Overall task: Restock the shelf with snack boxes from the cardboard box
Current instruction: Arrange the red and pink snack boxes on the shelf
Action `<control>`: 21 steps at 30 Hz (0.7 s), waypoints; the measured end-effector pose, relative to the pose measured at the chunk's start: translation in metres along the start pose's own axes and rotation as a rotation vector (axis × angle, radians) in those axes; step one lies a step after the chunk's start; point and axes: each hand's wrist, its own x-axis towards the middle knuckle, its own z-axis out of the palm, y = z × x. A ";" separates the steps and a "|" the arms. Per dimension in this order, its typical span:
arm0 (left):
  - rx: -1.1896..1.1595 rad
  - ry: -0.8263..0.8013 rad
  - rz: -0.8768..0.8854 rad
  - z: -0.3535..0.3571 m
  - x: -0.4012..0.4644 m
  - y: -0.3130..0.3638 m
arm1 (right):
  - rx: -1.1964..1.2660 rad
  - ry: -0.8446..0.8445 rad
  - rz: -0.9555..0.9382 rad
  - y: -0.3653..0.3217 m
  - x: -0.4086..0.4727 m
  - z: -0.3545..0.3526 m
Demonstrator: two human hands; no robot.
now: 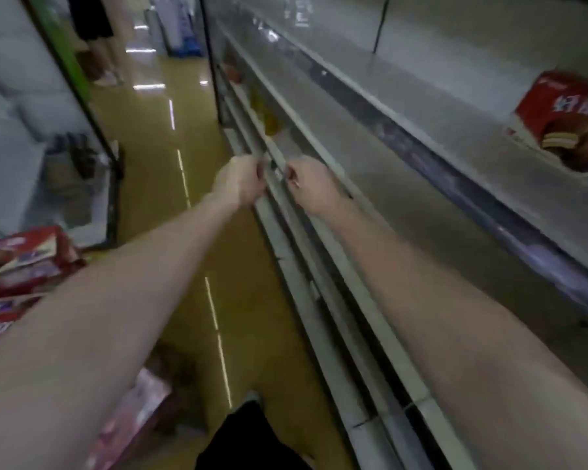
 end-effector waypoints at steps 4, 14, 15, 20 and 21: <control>0.016 -0.133 -0.230 0.021 -0.092 -0.073 | 0.031 -0.177 -0.064 -0.056 -0.038 0.071; -0.093 -0.106 -0.506 0.028 -0.308 -0.206 | 0.146 -0.451 -0.146 -0.218 -0.150 0.191; -0.095 -0.104 -0.514 0.020 -0.331 -0.215 | 0.154 -0.472 -0.150 -0.238 -0.163 0.198; -0.116 0.007 -0.620 -0.017 -0.429 -0.273 | 0.199 -0.584 -0.137 -0.314 -0.209 0.240; -0.118 0.005 -0.643 -0.019 -0.446 -0.284 | 0.188 -0.587 -0.087 -0.323 -0.216 0.243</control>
